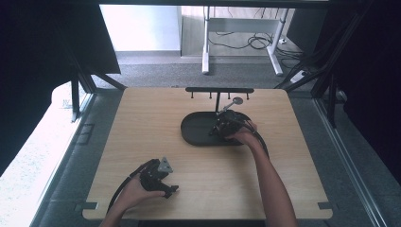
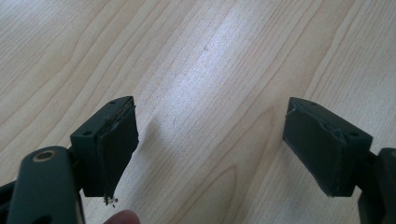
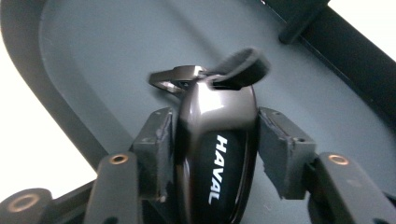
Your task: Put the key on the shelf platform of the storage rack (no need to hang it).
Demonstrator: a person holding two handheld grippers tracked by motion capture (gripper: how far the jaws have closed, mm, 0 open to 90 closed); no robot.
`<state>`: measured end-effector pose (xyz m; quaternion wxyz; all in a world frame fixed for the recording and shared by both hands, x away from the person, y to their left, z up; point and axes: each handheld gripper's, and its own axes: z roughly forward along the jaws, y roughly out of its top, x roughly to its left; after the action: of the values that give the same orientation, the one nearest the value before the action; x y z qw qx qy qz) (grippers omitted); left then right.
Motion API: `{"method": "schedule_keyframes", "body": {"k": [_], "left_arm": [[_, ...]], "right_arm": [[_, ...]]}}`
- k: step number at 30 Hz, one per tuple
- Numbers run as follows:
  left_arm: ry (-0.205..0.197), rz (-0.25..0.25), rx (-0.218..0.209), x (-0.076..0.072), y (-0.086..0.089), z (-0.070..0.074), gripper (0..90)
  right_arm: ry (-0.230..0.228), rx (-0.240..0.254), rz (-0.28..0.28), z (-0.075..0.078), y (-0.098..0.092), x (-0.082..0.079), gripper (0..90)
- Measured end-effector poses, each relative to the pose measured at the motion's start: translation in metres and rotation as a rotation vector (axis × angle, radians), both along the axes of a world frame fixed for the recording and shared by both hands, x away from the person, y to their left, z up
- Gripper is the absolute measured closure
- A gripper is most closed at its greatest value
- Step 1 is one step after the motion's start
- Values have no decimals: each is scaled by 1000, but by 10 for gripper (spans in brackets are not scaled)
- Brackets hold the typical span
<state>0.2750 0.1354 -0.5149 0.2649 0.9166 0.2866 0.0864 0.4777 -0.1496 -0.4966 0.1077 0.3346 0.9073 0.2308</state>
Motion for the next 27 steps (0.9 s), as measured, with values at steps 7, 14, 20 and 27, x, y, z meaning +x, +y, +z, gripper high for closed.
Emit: {"method": "schedule_keyframes", "body": {"k": [7,14,20,27], "left_arm": [[0,0,1,0,0,0,184],[0,-2,1,0,0,0,184],[-2,1,1,0,0,0,184],[-10,2,-9,0,0,1,185]], "right_arm": [[-1,1,-6,-5,1,1,476],[-52,23,-39,6,-1,-2,392],[-102,97,-24,30,-8,-23,393],[-160,168,-10,49,-24,-61,406]]}}
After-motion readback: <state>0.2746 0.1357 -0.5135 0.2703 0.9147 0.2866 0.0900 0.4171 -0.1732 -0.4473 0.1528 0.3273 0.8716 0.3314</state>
